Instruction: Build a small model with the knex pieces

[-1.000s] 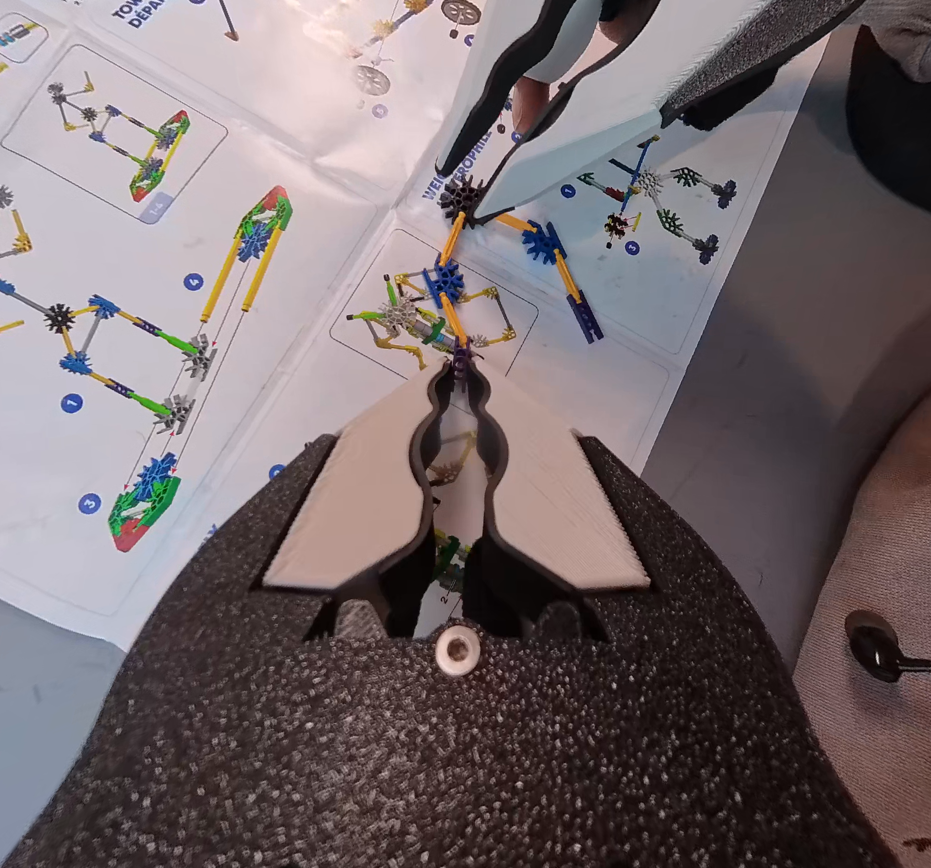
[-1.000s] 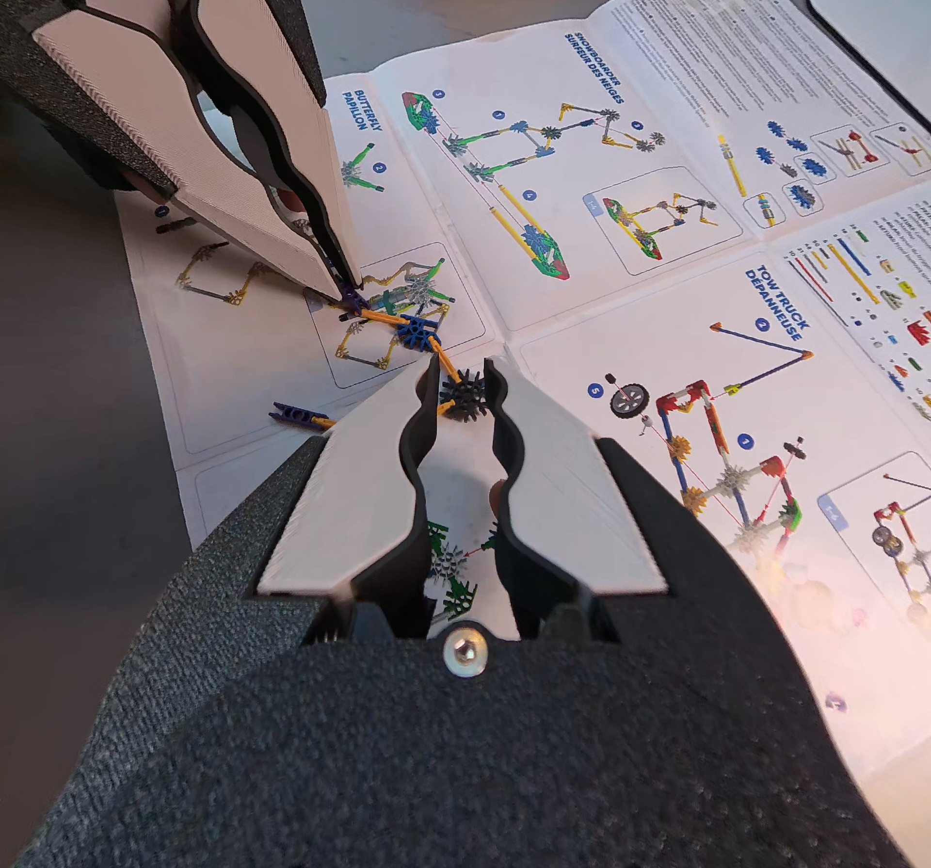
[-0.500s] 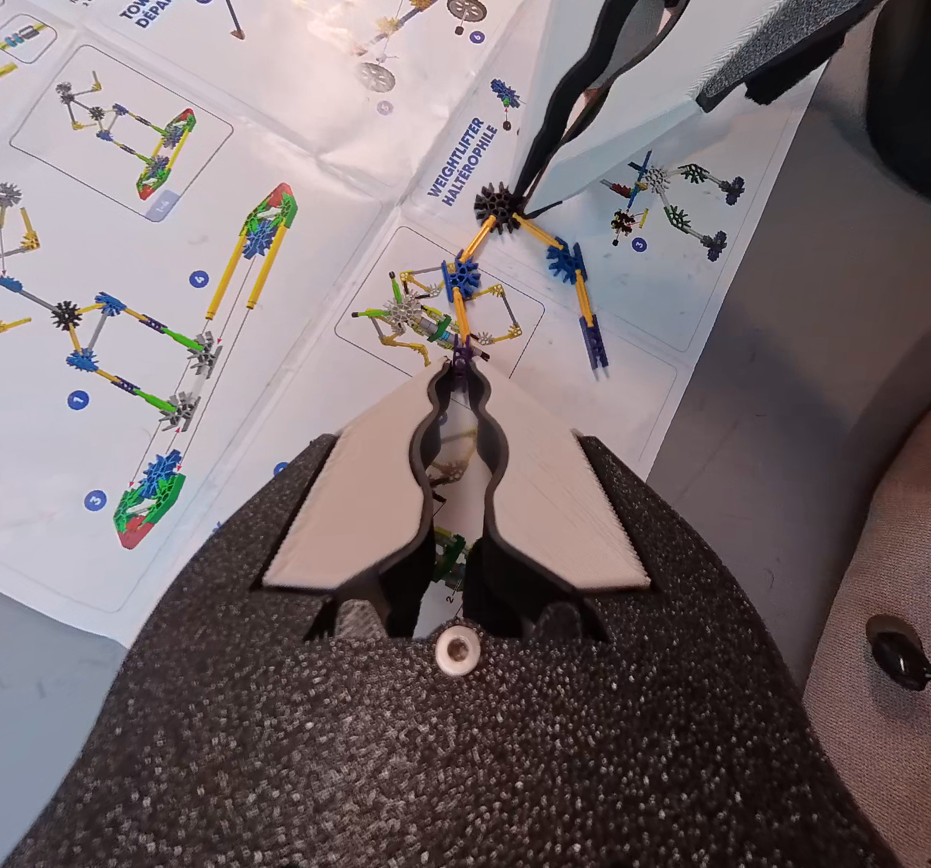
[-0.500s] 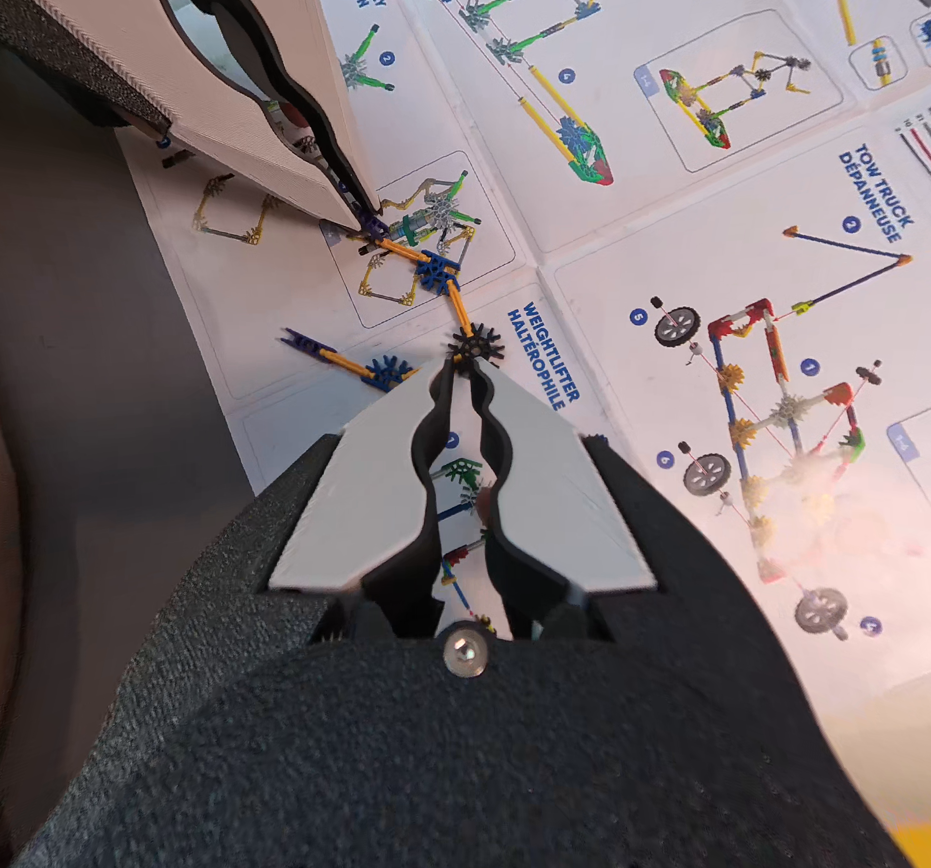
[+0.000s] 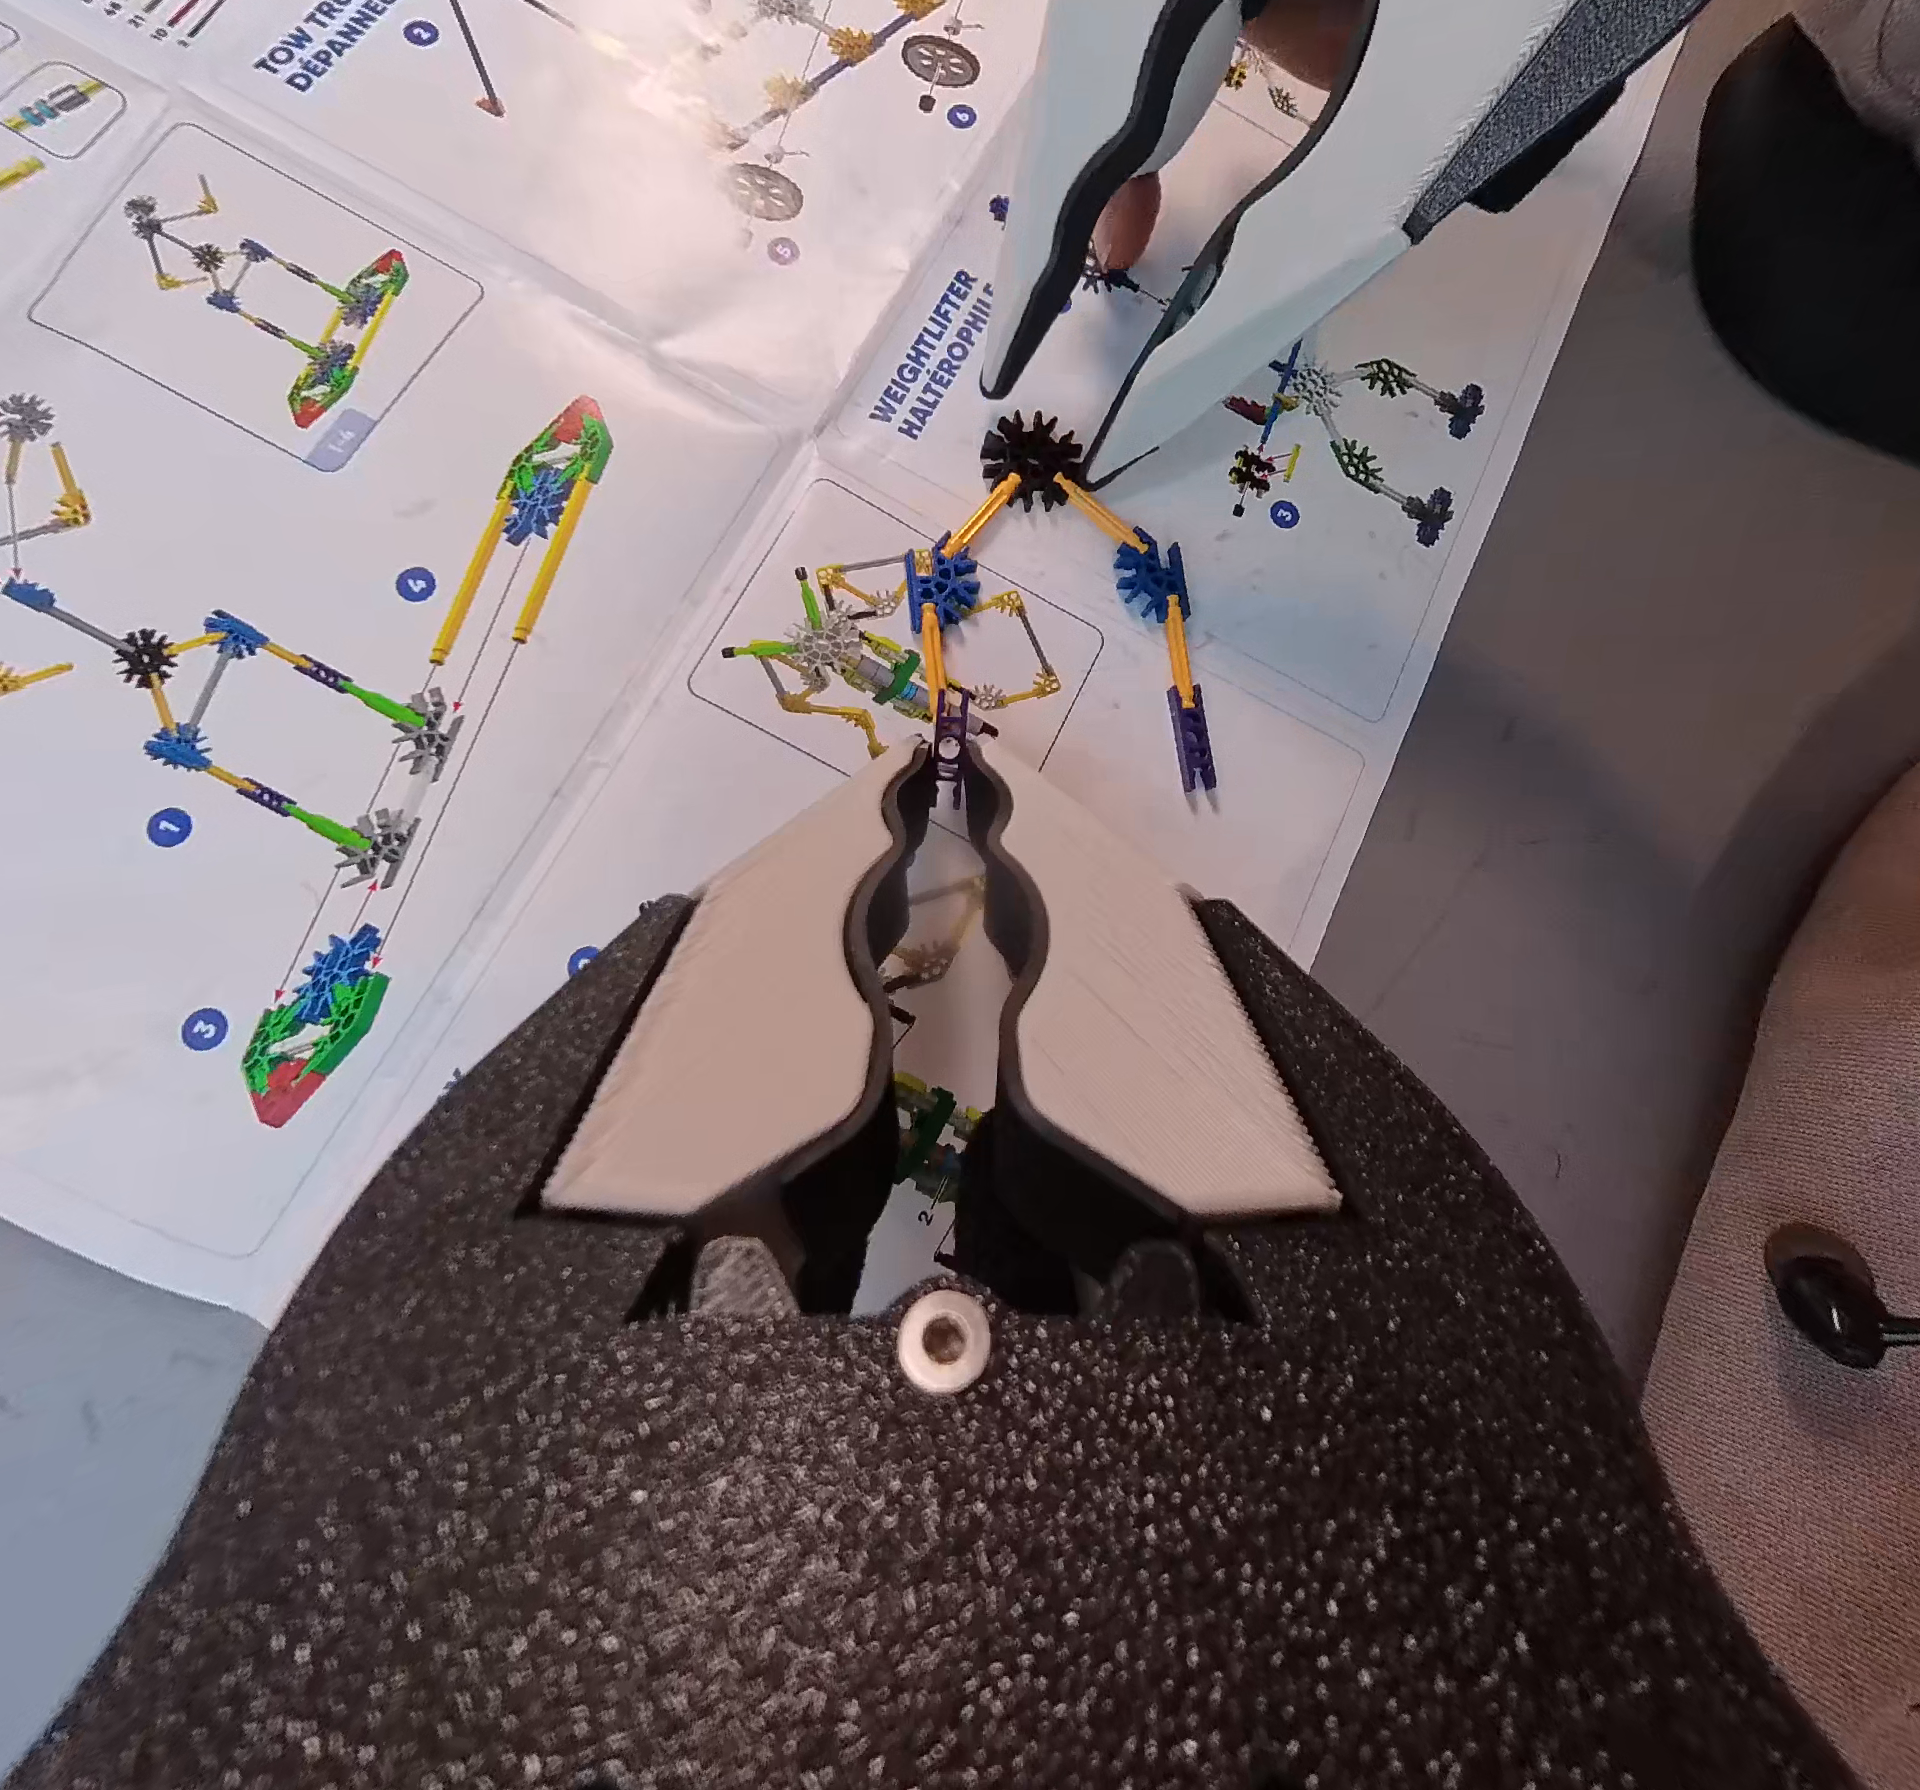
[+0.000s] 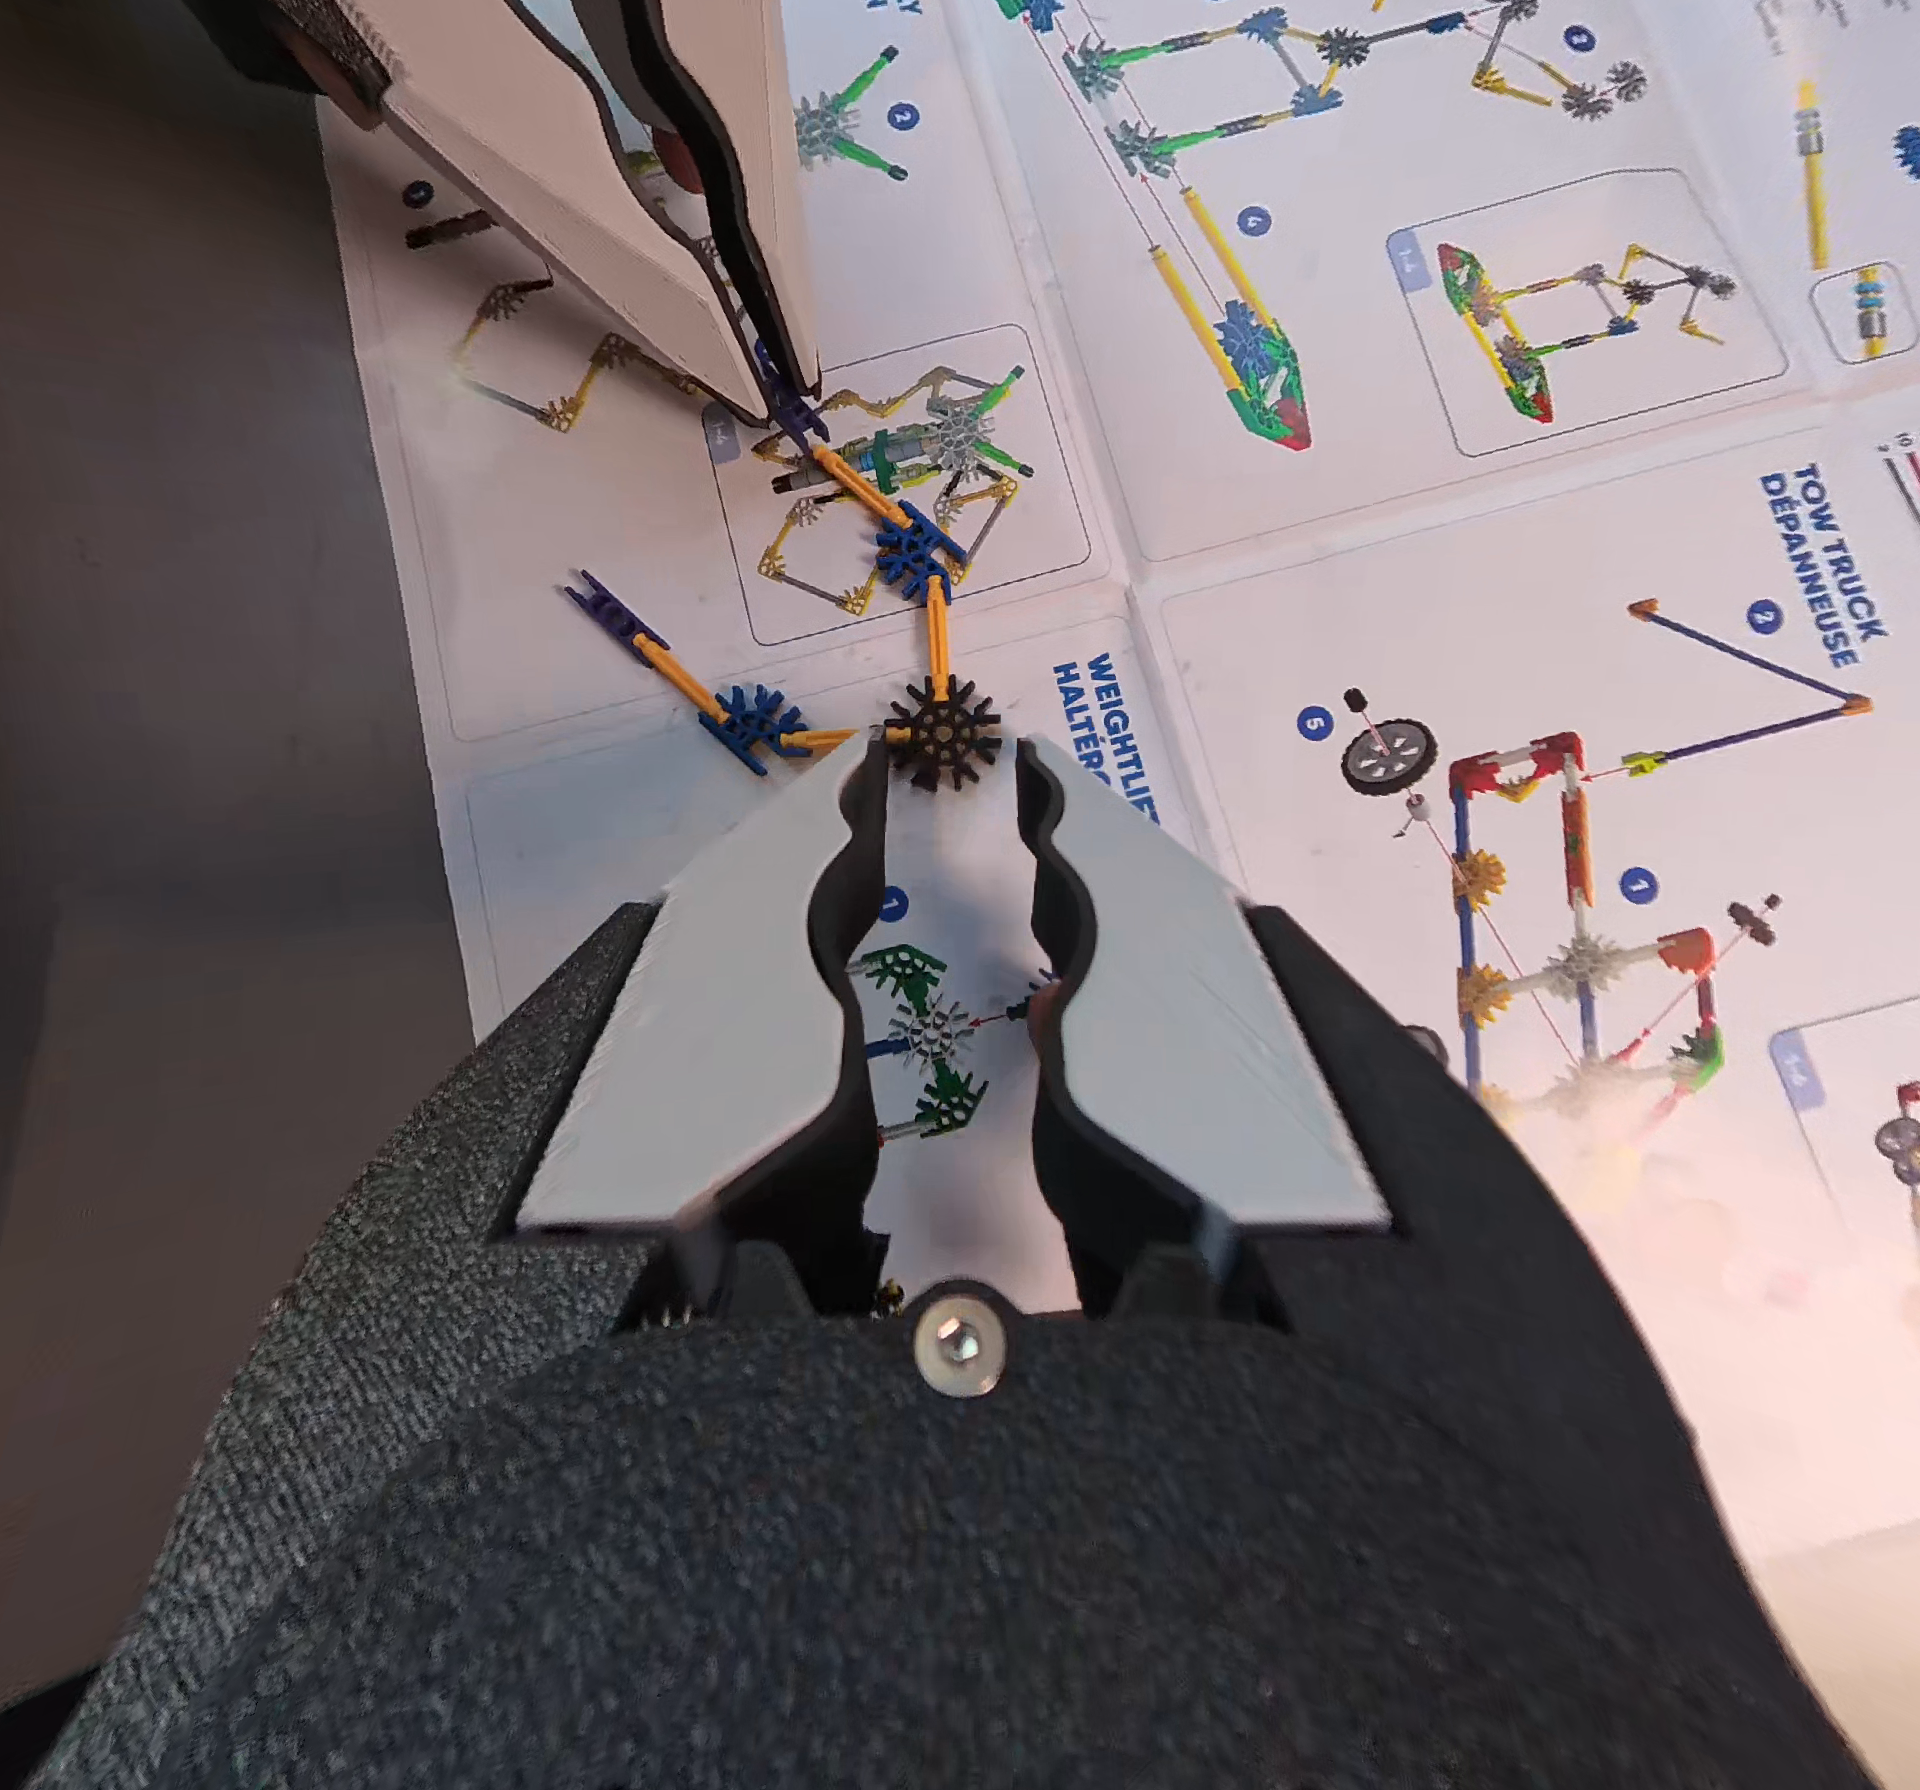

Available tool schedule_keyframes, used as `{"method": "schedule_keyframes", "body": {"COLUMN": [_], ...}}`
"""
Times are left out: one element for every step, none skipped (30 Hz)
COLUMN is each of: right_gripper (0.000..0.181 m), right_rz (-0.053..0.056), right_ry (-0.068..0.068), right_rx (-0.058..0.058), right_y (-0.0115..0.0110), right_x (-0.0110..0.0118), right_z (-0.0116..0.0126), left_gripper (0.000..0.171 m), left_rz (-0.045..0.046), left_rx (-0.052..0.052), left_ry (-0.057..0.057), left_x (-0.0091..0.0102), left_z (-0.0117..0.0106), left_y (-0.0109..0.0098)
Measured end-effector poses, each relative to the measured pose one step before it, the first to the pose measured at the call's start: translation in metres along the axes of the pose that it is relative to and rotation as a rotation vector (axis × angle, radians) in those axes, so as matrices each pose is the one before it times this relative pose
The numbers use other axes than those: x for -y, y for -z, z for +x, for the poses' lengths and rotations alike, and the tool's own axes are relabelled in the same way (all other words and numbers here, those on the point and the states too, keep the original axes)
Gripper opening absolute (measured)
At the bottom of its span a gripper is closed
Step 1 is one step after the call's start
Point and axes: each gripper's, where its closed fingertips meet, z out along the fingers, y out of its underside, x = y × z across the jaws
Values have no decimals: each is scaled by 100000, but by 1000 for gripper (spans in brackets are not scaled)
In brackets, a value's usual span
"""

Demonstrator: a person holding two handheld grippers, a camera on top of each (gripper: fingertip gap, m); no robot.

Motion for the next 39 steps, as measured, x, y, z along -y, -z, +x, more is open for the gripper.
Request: {"method": "schedule_keyframes", "body": {"right_gripper": [21,20,20,19,19,19,19,19,19,19,19,19,19,18,18,18,18,18,18,18,18,18,18,18,18,18,18,18,18,18,18,18,18,18,18,18,18,18,18], "right_rz": [-1631,-1709,-266,-716,-349,-422,-365,-259,-230,-230,-396,-426,-365,-331,-171,-50,24,127,132,82,77,119,112,82,119,110,69,77,72,69,37,26,41,57,36,-15,-20,-2,14], "right_ry": [1373,1126,48,-909,-804,-775,-801,-687,-1163,-1516,-1607,-1391,-1009,-915,-266,-121,-172,-42,-255,-368,-218,-83,-23,-56,-43,-176,-145,74,33,-87,-106,31,23,-71,-38,-21,87,78,-35], "right_rx": [-1105,-1035,-357,679,45,-418,-232,-215,-47,3,-153,-232,-537,-350,-161,-323,21,39,143,203,174,91,27,47,52,56,29,-29,-17,20,10,-54,-39,20,31,-8,-50,-44,5], "right_y": [-34,-71,-2,-2,-19,-27,-3,-2,-16,-1,3,6,-9,6,2,-2,7,-9,5,2,-5,-4,5,-4,-1,-1,-3,-2,0,-5,0,1,3,-4,0,1,-3,-2,7], "right_x": [-168,-178,73,2,39,-3,18,7,-4,-5,0,8,-5,8,1,-3,-10,2,2,6,-4,12,-2,-7,7,9,-8,5,2,-6,3,-2,-2,-8,3,-2,1,2,-8], "right_z": [-88,-149,-187,-262,-129,-27,-15,1,7,3,6,-20,-7,-50,-72,-14,-31,-2,-3,6,-1,0,-2,6,-4,8,2,-3,2,-2,1,-3,4,-1,2,0,-6,2,3], "left_gripper": [5,5,5,5,5,5,5,5,5,5,5,5,5,5,5,5,5,5,5,5,5,5,5,6,6,5,6,5,6,6,6,6,6,6,6,6,6,6,6], "left_rz": [-70,-180,-240,-269,-369,-294,-182,-269,-400,-426,-390,-335,-350,-320,-164,-56,-15,-10,-3,2,-22,-55,-19,-40,-79,-48,16,78,13,-58,-49,-5,151,364,516,670,689,454,405], "left_rx": [13,-4,249,536,449,164,-78,-150,-61,69,213,164,-9,80,147,11,-71,-94,-74,-23,19,101,222,203,144,111,-6,-53,5,128,68,16,170,219,139,97,8,-234,-174], "left_ry": [100,49,-50,-179,-268,-144,-40,-21,-30,-8,-1,-85,-58,27,-30,-1,31,18,77,28,-77,-116,-98,-92,-56,23,4,-55,-52,-8,-8,-26,-83,-104,-66,-68,3,127,166], "left_x": [-32,-39,-45,-40,-56,-38,-32,-35,-48,-58,-56,-52,-54,-45,-26,7,12,11,4,5,-1,-12,6,-2,-21,-12,3,17,4,-1,-13,8,41,87,119,145,129,78,45], "left_z": [-8,-4,-43,-82,-58,-9,28,49,23,5,-23,-15,12,-8,-25,-10,4,-3,3,-8,6,-9,-22,-38,-29,-27,-11,10,10,-22,-11,11,-2,-11,0,3,12,10,-9], "left_y": [-13,-15,-27,-22,-29,-27,-26,-16,-9,-14,-13,-28,-27,-31,-26,-7,-10,-7,-2,-2,11,6,19,27,15,23,26,15,9,-2,-4,18,48,72,93,106,69,41,-11]}}
